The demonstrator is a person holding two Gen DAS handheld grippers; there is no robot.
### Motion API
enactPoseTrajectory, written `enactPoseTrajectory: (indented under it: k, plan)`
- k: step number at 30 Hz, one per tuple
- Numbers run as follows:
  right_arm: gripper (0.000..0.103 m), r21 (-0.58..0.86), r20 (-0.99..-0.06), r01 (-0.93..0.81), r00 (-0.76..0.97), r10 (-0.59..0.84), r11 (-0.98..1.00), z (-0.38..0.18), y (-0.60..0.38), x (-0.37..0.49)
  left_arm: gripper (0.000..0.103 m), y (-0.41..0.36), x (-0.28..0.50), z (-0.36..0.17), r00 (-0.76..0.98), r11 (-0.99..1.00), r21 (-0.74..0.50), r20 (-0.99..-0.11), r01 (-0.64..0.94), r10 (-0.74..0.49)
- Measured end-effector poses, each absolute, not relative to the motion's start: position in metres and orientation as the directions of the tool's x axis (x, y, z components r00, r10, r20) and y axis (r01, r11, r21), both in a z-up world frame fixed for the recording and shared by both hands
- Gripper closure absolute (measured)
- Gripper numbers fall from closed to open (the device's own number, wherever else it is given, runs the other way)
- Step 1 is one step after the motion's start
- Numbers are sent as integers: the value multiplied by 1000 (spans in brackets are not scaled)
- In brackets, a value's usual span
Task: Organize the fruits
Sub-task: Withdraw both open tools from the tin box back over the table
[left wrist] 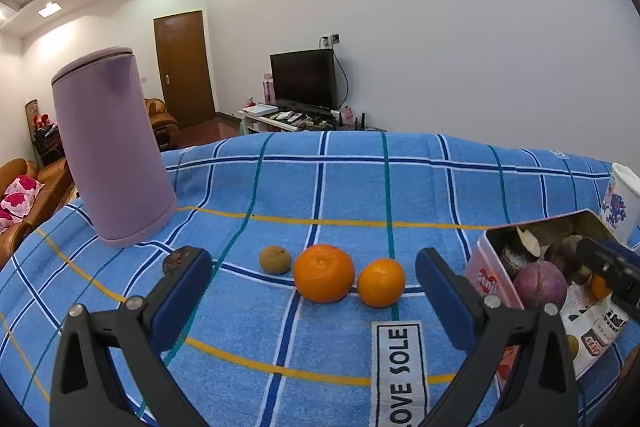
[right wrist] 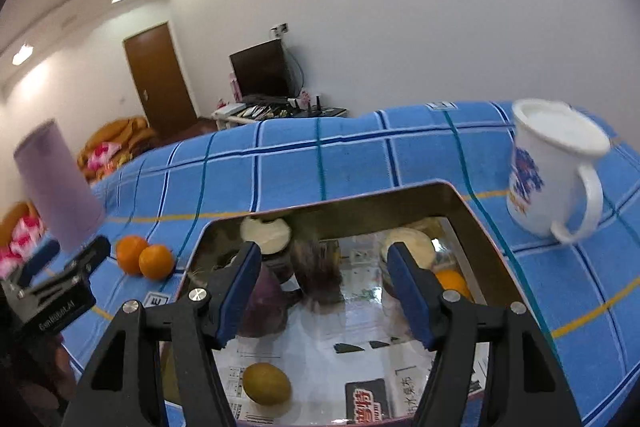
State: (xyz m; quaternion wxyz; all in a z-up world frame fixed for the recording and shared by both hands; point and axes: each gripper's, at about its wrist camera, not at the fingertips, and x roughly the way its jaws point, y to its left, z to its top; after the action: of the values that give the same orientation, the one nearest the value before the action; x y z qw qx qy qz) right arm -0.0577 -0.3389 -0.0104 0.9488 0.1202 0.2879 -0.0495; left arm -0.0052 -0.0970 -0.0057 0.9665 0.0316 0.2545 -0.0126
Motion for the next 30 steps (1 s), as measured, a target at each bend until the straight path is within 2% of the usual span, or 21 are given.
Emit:
enactPoseTrajectory:
  k: [3,8,12,16,30]
  plan:
    - [36,201,-542,180,839,-44,963,-9,-340,-63,0,-96,-4,-6,871,997,56,-491,44,-11]
    - [36,123,-498,206,859,-119,971,-2,-319,-67,0,-91,-5,-3,875,997,68,-485,36,1]
    - [36,135,-504,255,850,-156,957,-1,-306,-66,0,-85,-7,-2,888,992,119,-459,37,22]
    - [36,191,-511,290,845,-158,938,-2,-299,-66,0,-72,-6,-2,888,990,135,-459,51,17]
    - [36,134,-501,233,855,-137,963,1,-228,-42,0,-11,19,-1,876,989,147,-479,22,52]
